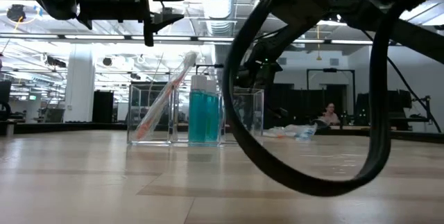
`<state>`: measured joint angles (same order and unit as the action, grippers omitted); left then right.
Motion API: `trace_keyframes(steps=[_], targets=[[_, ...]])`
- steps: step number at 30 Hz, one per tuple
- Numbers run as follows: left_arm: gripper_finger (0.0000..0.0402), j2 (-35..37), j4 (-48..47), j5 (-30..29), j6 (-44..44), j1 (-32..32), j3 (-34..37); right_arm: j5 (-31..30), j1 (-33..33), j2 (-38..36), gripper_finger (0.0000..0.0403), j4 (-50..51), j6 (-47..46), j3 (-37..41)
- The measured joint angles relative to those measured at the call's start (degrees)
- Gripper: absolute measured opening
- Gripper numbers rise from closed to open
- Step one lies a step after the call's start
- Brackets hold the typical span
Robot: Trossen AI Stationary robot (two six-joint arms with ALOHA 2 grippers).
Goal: Pick & Place toothbrushing station
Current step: Put the left orange toothbrush into the transparent organizer
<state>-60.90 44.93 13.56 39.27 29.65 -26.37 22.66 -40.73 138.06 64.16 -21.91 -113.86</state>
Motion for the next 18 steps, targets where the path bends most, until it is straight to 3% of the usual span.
trace_keyframes(steps=[6, 11, 18], targets=[[0.019, 0.0, 0.0, 0.0, 0.0, 0.0, 0.0, 1.4, 0.0, 0.0, 0.0085, -0.4, 0.0, 0.0], [0.019, 0.0, 0.0, 0.0, 0.0, 0.0, 0.0, 1.5, -0.3, 0.0, 0.0014, -0.6, 1.3, 0.0], [0.019, 0.0, -0.2, 0.0, -1.5, 0.0, 0.0, 2.8, -0.8, 0.0, 0.0001, -0.6, 1.4, -0.3]])
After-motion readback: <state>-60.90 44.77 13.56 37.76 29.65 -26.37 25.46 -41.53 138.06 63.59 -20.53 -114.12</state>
